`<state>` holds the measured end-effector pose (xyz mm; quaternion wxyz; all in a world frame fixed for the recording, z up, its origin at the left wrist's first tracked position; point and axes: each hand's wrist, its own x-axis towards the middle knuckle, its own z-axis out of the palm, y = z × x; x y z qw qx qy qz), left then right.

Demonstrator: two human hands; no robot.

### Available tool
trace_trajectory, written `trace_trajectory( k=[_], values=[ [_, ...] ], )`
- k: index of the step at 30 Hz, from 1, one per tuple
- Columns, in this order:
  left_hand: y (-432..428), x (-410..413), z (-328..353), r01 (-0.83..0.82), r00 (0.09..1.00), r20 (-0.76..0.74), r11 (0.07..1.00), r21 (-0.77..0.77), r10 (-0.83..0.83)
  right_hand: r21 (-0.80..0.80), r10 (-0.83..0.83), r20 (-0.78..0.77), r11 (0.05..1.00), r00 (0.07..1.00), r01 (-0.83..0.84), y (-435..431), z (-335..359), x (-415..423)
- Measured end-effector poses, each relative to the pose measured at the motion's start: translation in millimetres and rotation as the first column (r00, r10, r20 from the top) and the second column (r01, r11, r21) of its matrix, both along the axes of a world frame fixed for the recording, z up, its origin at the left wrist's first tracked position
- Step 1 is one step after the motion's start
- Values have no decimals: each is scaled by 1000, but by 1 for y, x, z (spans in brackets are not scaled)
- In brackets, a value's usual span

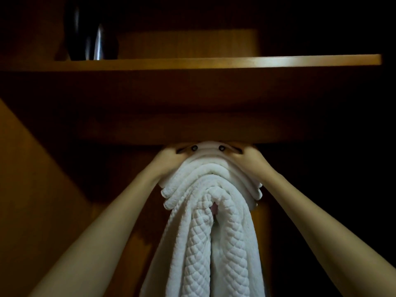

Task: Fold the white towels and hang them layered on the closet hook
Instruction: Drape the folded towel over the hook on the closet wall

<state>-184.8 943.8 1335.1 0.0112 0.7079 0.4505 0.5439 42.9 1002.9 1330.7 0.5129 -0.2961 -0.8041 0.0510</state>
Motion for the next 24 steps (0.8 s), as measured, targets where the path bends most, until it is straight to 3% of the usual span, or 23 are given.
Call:
trace_trajectory(
  k=[4, 8, 11, 13, 16, 21, 24],
  values=[
    [3, 1, 9, -260, 930, -272, 965, -6, 249, -3, -6, 40, 1000, 999, 6, 3, 1, 2],
    [1, 8, 14, -392, 865, -367, 917, -67, 343, 16, -48, 52, 999, 997, 48, 8, 0, -2],
    [1, 14, 20, -453, 827, -430, 882, -130, 362, -5, -27, -37, 1000, 999, 26, 14, -3, -4],
    [5, 14, 19, -391, 878, -374, 899, -200, 299, -31, -4, -95, 1000, 995, 1, 19, -4, -4],
    [13, 15, 12, -161, 977, -173, 962, -220, 124, -71, 15, -140, 997, 990, -26, 25, -4, -7],
    [21, 15, 8, -70, 994, -98, 966, -248, 47, -213, 68, -224, 970, 972, -117, 33, -17, -4],
    [10, 15, -2, -52, 998, -43, 962, -267, 42, -200, 52, -129, 977, 990, -78, 21, -29, 1]
  ],
)
